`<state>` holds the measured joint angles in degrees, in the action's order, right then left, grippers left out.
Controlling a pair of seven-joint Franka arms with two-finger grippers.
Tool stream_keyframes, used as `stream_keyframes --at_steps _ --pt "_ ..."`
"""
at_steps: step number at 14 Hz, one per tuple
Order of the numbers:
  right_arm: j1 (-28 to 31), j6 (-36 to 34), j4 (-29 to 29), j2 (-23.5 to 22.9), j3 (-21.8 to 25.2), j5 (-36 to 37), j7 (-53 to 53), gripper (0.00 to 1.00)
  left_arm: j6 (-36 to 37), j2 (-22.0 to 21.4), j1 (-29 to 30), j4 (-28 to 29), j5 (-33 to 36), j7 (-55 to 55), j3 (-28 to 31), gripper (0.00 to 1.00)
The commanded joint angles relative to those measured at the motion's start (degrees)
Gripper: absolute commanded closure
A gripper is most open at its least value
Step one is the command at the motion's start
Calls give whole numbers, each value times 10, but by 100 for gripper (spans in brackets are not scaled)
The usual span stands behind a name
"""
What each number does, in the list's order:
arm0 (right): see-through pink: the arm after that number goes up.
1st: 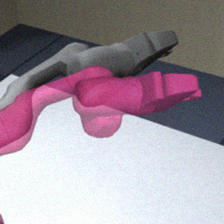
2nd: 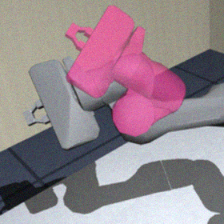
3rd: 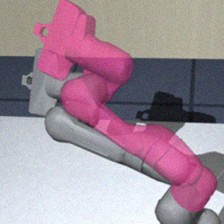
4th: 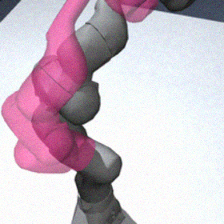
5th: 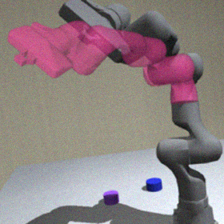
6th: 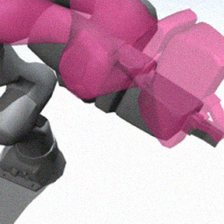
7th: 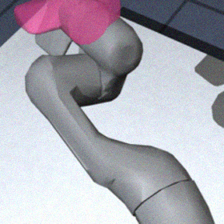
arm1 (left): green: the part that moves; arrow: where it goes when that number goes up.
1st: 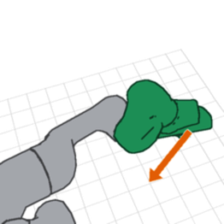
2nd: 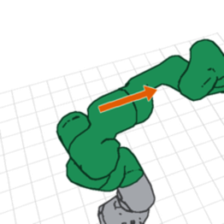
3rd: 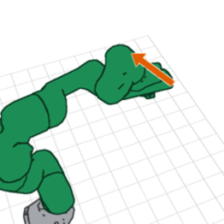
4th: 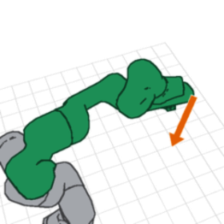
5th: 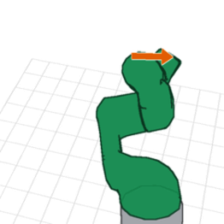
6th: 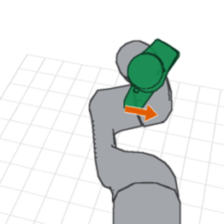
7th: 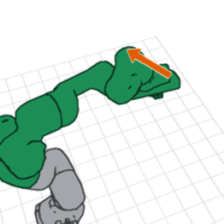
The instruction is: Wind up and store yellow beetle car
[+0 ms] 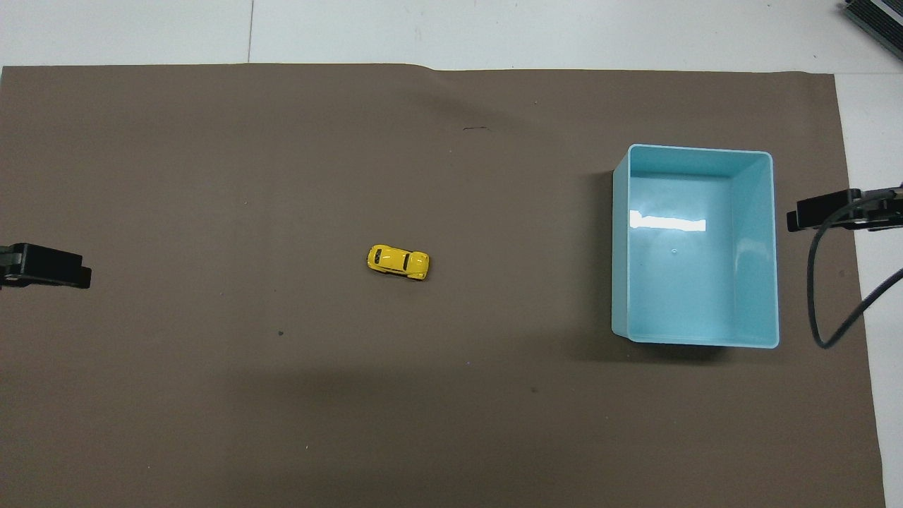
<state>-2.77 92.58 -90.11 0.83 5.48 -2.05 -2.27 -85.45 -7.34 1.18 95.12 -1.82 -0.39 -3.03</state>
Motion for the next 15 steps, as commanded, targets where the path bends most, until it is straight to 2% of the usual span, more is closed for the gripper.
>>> stream_keyframes --at_steps 1,7,15 --pt "1 -4 -9 10 -1 1 14 0 -7 -8 3 13 -6 6 -2 0" --pt "1 -4 -9 10 -5 0 14 0 -4 -9 3 14 -6 10 -2 0" --pt "1 -5 -10 11 1 0 14 0 -2 -6 -14 25 -6 86 -6 0"
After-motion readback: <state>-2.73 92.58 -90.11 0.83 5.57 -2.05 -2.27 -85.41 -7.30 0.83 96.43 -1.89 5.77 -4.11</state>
